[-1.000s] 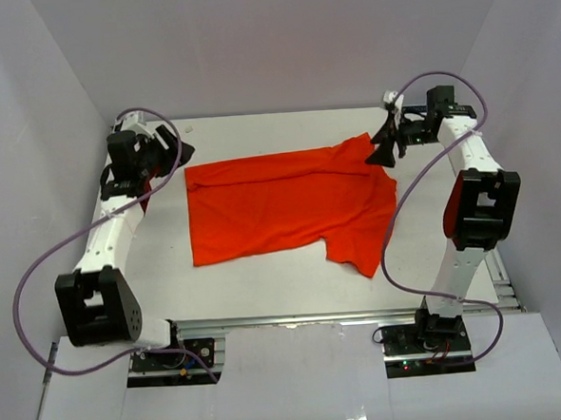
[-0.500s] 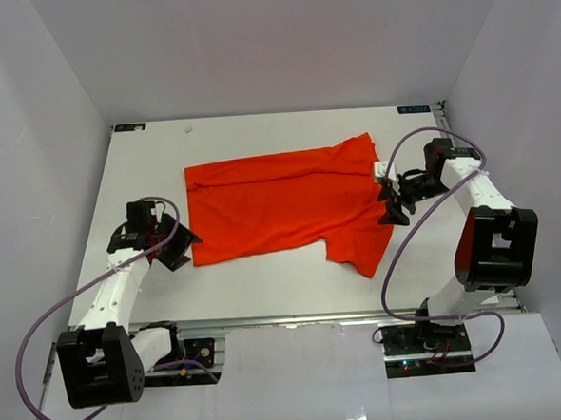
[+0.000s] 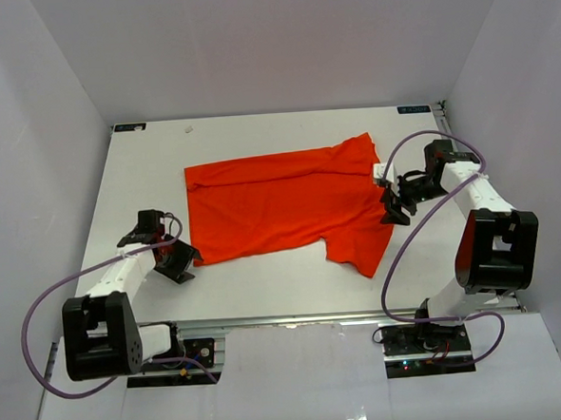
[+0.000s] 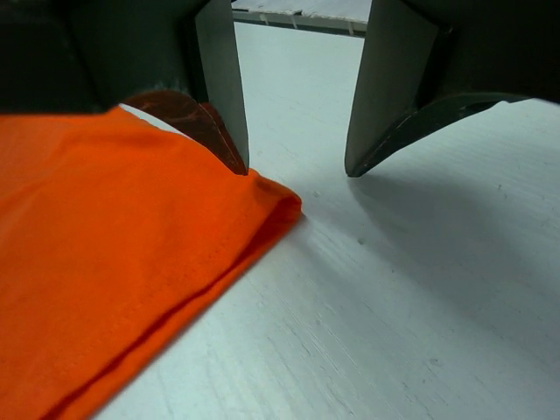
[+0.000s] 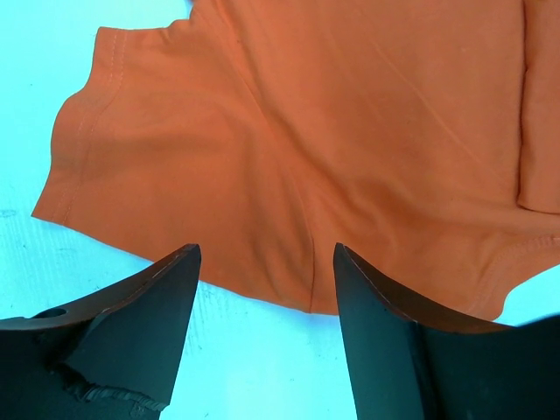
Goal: Fold and stack the t-shirts
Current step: Fold the tshirt
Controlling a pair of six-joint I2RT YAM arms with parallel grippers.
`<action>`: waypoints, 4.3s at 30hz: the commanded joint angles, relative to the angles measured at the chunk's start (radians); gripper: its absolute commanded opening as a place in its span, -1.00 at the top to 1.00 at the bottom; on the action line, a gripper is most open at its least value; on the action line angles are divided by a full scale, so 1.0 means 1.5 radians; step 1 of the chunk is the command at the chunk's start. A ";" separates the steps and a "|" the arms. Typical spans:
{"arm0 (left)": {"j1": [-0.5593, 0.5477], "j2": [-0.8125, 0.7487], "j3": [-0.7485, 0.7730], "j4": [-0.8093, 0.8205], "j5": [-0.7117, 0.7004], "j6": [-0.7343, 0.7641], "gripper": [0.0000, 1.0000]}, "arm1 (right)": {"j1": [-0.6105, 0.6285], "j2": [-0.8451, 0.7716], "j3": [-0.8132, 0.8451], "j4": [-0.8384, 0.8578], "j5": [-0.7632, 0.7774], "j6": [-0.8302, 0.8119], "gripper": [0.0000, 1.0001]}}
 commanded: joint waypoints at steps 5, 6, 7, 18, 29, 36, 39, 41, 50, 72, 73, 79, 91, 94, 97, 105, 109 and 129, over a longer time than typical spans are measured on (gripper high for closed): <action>-0.001 0.044 -0.023 0.091 -0.015 -0.015 -0.15 | -0.003 -0.018 -0.005 -0.001 0.006 -0.008 -0.36; -0.001 0.050 -0.021 0.094 -0.017 -0.018 -0.14 | -0.003 -0.017 -0.005 -0.004 0.005 -0.008 -0.34; -0.001 0.051 -0.021 0.097 -0.019 -0.018 -0.14 | -0.002 -0.017 -0.006 -0.005 0.004 -0.008 -0.35; -0.001 0.075 -0.032 0.104 -0.038 -0.015 0.25 | -0.004 -0.025 -0.013 -0.026 0.010 -0.051 -0.31; -0.001 0.064 -0.015 0.108 -0.026 -0.010 0.85 | -0.027 0.010 -0.045 -0.075 0.070 -0.298 -0.37; -0.001 0.055 -0.013 0.107 -0.019 -0.008 0.85 | -0.019 0.072 -0.028 -0.021 0.085 -0.260 -0.10; 0.000 0.054 -0.016 0.105 -0.017 -0.008 0.85 | -0.011 0.087 -0.036 0.013 0.103 -0.245 -0.08; -0.001 0.054 -0.016 0.105 -0.016 -0.008 0.85 | -0.008 0.097 -0.039 0.036 0.115 -0.229 -0.07; -0.001 0.062 -0.010 0.104 -0.013 -0.005 0.85 | 0.004 0.125 -0.055 0.082 0.149 -0.200 -0.11; 0.001 0.045 0.029 0.089 -0.022 0.003 0.85 | -0.029 0.108 0.066 -0.025 0.079 -0.195 0.68; 0.000 0.041 0.035 0.087 -0.026 0.005 0.85 | -0.036 0.109 0.078 -0.038 0.065 -0.198 0.72; 0.001 0.018 0.112 0.073 -0.033 0.010 0.85 | -0.063 0.115 0.166 -0.110 0.004 -0.202 0.79; 0.005 0.054 0.280 0.080 -0.037 0.028 0.85 | -0.075 0.171 0.323 -0.065 -0.110 -0.042 0.83; 0.010 0.097 0.310 0.093 -0.040 0.034 0.85 | -0.074 0.205 0.375 -0.050 -0.125 0.005 0.84; 0.013 0.143 0.345 0.106 -0.044 0.037 0.85 | -0.072 0.233 0.421 -0.042 -0.132 0.029 0.85; 0.015 0.251 0.434 0.129 -0.055 0.045 0.85 | -0.050 0.295 0.479 0.008 -0.114 0.086 0.85; 0.015 0.301 0.477 0.134 -0.060 0.050 0.85 | -0.029 0.319 0.491 0.037 -0.095 0.110 0.86; 0.016 0.488 0.586 0.139 -0.072 0.070 0.85 | 0.011 0.416 0.497 0.189 0.030 0.269 0.87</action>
